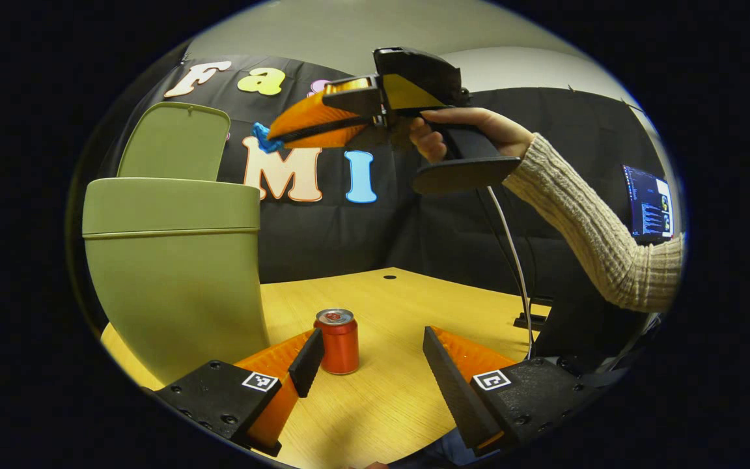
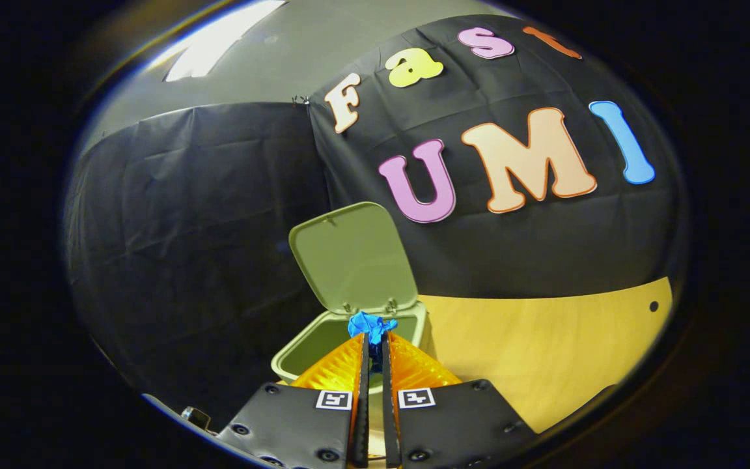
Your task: Press the lid of the desktop garbage bin to open it, pick up the crumpled paper on the desktop and throw it into the bin, then pick up the pop can on the desktop and drop it into the bin, and finally close the garbage bin lid.
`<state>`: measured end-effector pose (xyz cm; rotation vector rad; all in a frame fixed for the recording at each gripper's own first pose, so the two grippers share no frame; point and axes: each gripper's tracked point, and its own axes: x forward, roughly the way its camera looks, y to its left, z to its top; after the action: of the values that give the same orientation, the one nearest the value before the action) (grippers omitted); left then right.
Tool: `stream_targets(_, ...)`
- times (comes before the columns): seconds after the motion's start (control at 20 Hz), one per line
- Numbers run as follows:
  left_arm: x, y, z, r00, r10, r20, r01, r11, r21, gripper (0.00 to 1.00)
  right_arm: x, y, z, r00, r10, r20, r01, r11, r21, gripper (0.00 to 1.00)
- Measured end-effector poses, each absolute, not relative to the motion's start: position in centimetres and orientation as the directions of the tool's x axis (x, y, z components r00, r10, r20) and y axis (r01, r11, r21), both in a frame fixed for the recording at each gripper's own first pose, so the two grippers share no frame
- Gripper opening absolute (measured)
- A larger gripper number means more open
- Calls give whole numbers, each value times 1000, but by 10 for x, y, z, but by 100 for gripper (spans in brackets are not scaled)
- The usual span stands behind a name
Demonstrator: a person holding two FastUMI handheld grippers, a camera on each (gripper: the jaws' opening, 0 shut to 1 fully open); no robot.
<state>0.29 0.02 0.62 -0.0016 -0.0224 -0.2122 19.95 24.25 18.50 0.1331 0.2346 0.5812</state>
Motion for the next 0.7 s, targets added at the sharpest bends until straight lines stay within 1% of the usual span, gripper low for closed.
stream_targets(0.05,3,1,6,978,-209,22,209,978,-1,93,202,248,180,797,577,-178,-548,815,185,11)
stream_targets(0.2,3,2,7,978,-207,22,207,978,-5,93,209,265,162,781,592,-202,-571,806,153,11)
stream_targets(0.25,3,2,6,978,-205,22,206,979,-4,93,210,268,156,779,589,-214,-572,808,142,11)
stream_targets(0.35,2,3,8,979,-202,25,202,979,2,93,214,274,148,780,583,-229,-570,812,125,15)
stream_targets(0.4,2,3,8,980,-200,27,200,980,3,93,215,276,145,781,579,-233,-568,814,119,16)
stream_targets(0.45,2,4,9,980,-199,29,199,980,3,93,216,272,146,784,574,-238,-564,818,115,14)
stream_targets(0.5,2,3,9,979,-199,29,199,980,2,93,217,269,146,784,571,-243,-562,819,114,25)
stream_targets(0.6,2,3,8,979,-202,26,203,979,-1,93,218,267,146,790,561,-247,-555,826,99,38)
stream_targets(0.65,3,3,8,978,-206,23,206,979,-3,93,216,267,145,787,566,-246,-561,822,97,63)
stream_targets(0.7,3,2,7,978,-210,21,210,978,-7,93,214,267,144,788,565,-247,-561,823,91,73)
